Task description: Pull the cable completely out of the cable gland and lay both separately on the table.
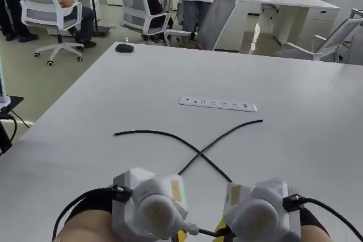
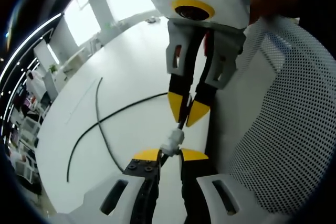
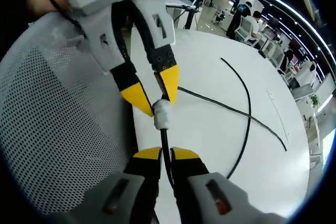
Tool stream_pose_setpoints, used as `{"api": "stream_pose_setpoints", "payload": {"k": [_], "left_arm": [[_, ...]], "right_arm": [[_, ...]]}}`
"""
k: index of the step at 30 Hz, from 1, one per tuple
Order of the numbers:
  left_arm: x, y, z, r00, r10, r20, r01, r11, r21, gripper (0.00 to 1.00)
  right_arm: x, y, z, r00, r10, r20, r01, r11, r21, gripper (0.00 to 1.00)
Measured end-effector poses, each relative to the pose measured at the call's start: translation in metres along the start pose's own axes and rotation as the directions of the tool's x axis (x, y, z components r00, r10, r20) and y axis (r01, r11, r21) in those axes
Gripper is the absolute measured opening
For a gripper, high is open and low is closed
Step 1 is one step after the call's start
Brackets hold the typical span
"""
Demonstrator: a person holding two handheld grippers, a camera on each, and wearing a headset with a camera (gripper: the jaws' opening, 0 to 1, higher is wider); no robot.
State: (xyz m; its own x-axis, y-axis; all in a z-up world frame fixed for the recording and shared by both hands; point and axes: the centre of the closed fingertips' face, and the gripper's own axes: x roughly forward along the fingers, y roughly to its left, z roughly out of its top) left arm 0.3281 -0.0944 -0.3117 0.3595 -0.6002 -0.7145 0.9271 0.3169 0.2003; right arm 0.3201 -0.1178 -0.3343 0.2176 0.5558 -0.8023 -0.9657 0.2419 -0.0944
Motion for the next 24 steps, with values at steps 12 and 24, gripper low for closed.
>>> {"api": "stream_pose_setpoints", "payload": {"k": [12,24], "left_arm": [[0.006,-0.001,0.004,0.9997,-0.002,0.022,0.001,0.999,0.048,0.15],[0.008,-0.003,0.002,0.9997,0.022,0.013,-0.024,0.986,0.163,0.22]], "right_arm": [[-0.003,0.004,0.012,0.9983,0.02,0.054,-0.018,0.999,-0.034,0.02],[-0.004,0.009,0.023,0.996,0.025,0.086,-0.014,0.992,-0.127,0.02]]}}
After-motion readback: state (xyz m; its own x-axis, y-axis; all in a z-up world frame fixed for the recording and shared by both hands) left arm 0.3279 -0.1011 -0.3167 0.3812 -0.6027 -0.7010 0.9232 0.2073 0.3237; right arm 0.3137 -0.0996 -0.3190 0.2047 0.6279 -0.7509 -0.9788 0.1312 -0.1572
